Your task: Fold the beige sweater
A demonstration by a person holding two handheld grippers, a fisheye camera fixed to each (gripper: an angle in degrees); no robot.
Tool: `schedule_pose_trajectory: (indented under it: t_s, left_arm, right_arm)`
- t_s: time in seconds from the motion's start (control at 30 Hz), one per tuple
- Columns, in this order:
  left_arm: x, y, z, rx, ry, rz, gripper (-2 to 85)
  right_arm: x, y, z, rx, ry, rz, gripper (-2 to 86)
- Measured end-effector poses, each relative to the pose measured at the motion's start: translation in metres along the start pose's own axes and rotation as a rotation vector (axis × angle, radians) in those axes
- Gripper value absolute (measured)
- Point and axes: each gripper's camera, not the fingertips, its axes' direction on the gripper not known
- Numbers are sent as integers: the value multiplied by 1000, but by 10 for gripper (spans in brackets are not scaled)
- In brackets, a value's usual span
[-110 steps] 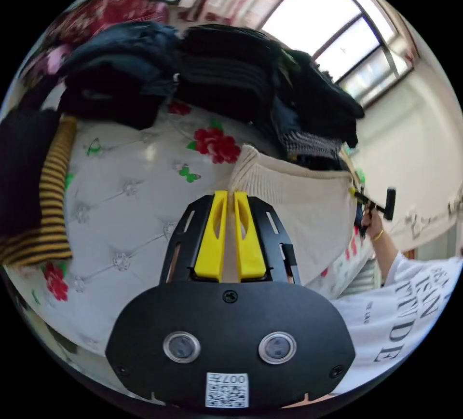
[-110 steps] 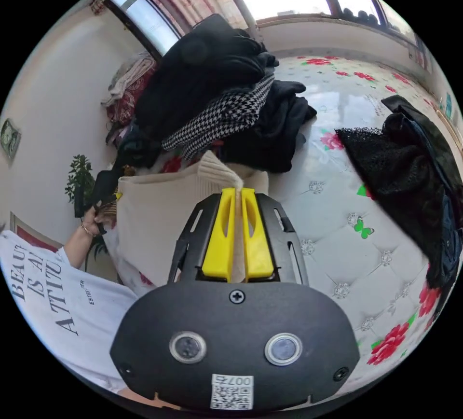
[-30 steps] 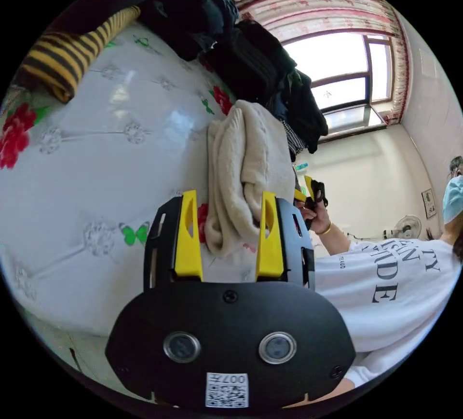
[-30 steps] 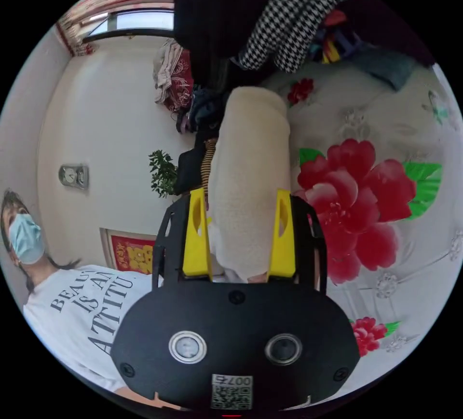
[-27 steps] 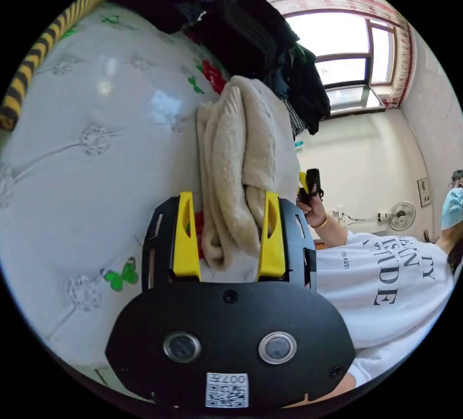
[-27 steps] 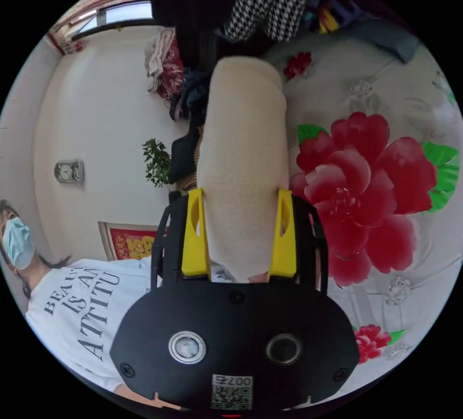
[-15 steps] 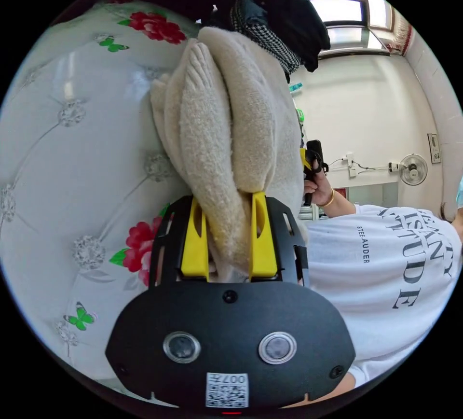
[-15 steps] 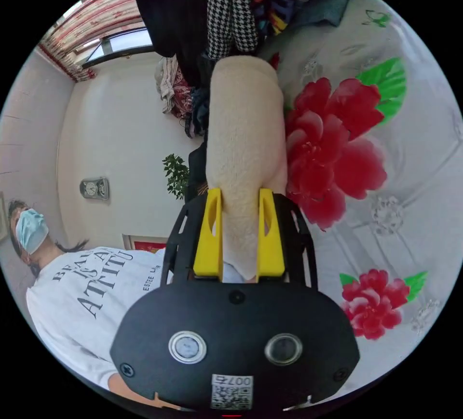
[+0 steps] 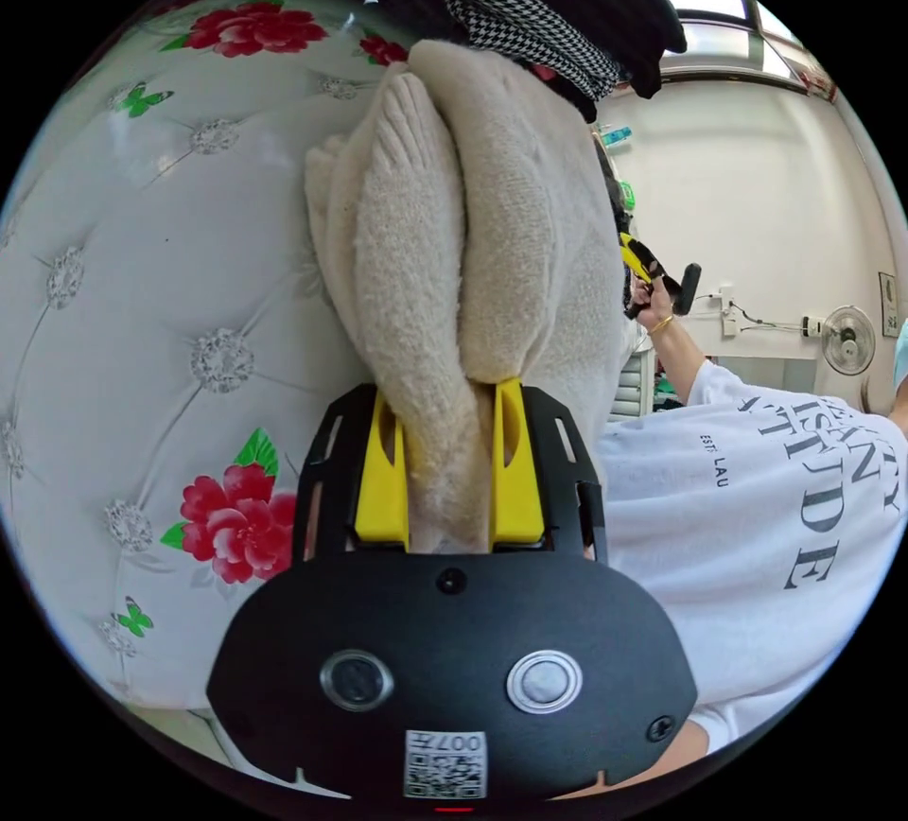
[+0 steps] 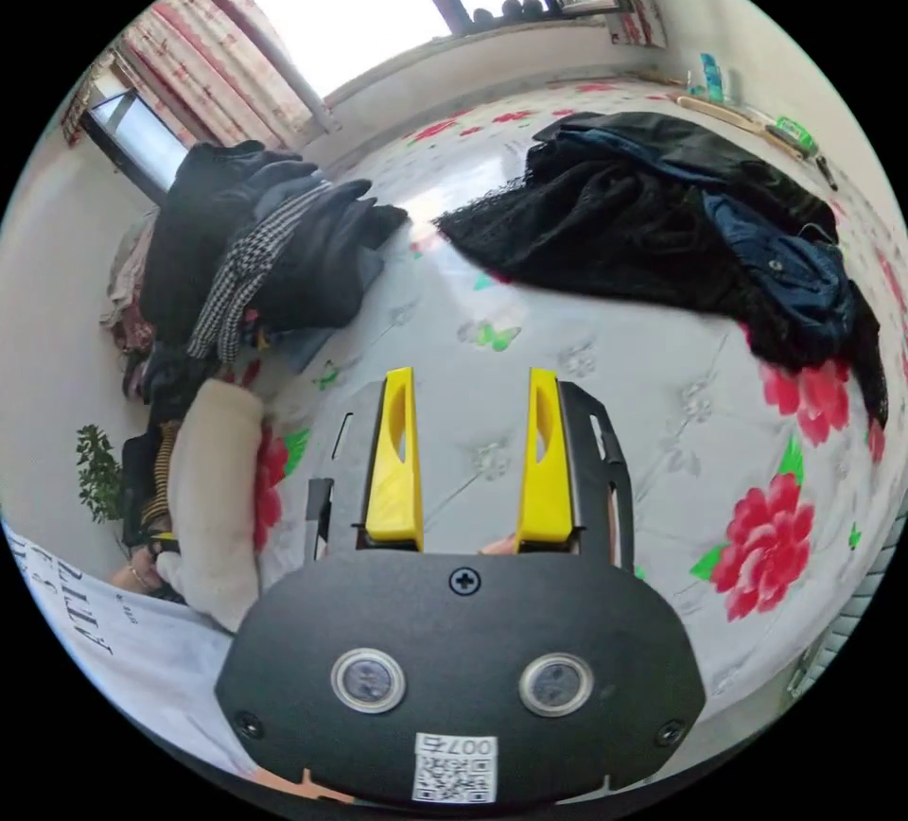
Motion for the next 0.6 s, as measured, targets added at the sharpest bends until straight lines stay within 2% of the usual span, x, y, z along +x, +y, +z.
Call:
schedule_pose_trajectory:
  t_s: [0.13,0.4,0.47,0.5,0.53,0.6]
  left_arm:
    - [2,-13,14,-23,-35,-33,124]
    - [24,-67,61,-52,-74,-19,120]
    - [32,-82,74,-49,-86,-11,118]
    - [37,-90,82,-41,-90,-9,118]
    - [43,-98,91,-33,-92,-2,117]
    - [50,-110,106,-18,-85,2,116]
  right_arm:
    - [62,-101,20,30,204,-21,156]
    - [135,-298,104,-36,392,-118,172]
    - [149,-331,138,-124,360,-98,160]
    - [162,-344,172,-275,378,-66,130]
    - [168,-349,163,-197,328,-42,100]
    - [171,-349,163,-209,348,-108,61]
